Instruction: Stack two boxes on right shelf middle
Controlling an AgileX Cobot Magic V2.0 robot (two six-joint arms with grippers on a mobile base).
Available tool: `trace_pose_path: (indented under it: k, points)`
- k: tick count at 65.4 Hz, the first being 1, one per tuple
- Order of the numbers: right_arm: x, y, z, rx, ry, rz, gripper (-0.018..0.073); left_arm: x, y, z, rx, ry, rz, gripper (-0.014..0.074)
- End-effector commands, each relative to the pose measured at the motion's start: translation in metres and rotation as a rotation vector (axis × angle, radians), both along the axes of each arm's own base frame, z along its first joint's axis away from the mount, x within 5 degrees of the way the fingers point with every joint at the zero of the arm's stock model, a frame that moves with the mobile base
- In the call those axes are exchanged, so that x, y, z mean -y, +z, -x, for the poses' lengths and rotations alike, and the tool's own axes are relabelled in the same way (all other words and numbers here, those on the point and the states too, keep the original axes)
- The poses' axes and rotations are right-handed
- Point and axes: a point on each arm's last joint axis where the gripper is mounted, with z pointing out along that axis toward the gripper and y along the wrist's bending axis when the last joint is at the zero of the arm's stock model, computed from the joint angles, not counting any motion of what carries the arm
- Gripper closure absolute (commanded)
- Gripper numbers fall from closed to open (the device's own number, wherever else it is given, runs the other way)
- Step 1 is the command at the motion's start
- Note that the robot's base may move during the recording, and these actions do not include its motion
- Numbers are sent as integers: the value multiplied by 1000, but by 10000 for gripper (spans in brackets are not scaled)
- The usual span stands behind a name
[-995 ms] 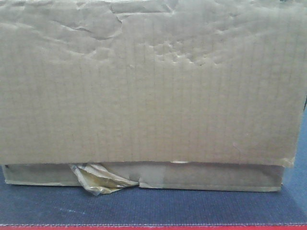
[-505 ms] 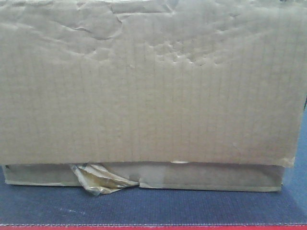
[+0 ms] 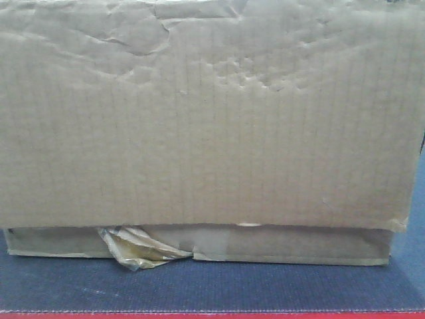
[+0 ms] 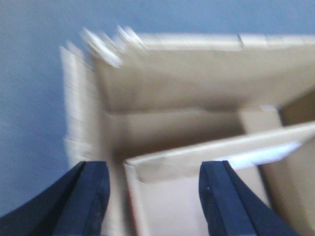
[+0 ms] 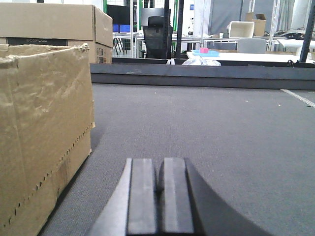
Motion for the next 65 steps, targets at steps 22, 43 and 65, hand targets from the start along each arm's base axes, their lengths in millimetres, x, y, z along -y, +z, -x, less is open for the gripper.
trace_pose_path:
  k: [22,43,65]
  points:
    - [0,1,0,17,-4,-5,721,-32,-61,8,-240,38,-60,278]
    - [0,1,0,17,-4,-5,721,-31,-98,15,-373,32,-73,278]
    - [0,1,0,17,-4,-5,721,-31,-98,15,-372,20,-81,278]
